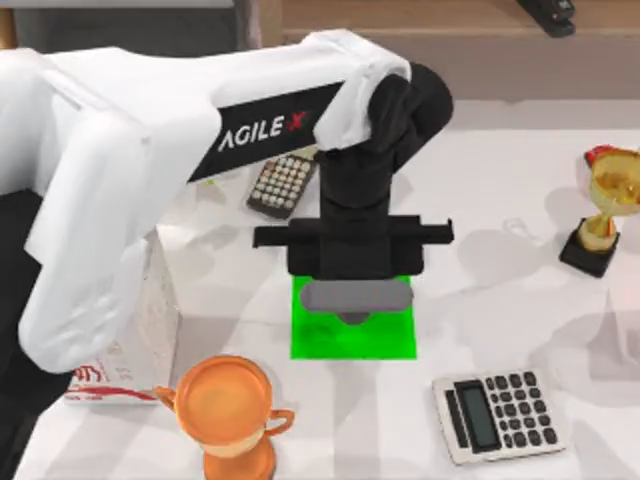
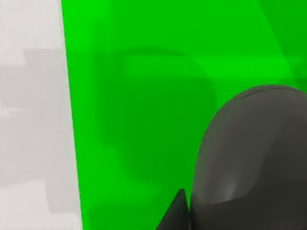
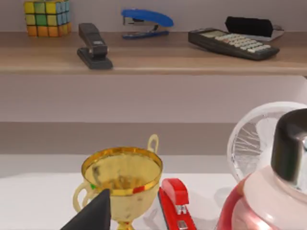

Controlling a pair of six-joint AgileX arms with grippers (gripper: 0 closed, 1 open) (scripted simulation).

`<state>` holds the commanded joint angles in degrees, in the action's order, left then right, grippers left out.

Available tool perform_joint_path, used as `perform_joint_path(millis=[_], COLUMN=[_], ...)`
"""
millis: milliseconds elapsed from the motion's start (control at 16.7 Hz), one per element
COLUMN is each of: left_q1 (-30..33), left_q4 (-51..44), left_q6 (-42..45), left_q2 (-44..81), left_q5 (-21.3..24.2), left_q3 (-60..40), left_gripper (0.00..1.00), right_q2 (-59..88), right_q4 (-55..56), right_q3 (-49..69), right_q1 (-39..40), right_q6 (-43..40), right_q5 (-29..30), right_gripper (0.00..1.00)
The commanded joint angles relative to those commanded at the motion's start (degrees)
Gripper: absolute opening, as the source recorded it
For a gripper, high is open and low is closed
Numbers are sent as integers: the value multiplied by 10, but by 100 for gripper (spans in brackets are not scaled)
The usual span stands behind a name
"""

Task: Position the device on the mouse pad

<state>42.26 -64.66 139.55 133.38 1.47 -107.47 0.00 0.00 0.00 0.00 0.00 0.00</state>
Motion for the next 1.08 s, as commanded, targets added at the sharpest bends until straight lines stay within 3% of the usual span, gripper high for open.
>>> perform_joint_path(millis=[180, 960, 1080], left_q1=[0, 0, 0], left_q4=[0, 0, 0], left_q6=[0, 0, 0], left_q2=[0, 0, 0], left_q5=[0, 0, 0], left_q3=[0, 0, 0], left_gripper=[0, 98, 100], right_q2=[0, 0, 0], right_q4=[0, 0, 0], right_q3=[0, 0, 0], right_q1=[0, 0, 0], right_q6=[0, 0, 0], right_q5=[0, 0, 0], right_gripper=[100, 100, 100])
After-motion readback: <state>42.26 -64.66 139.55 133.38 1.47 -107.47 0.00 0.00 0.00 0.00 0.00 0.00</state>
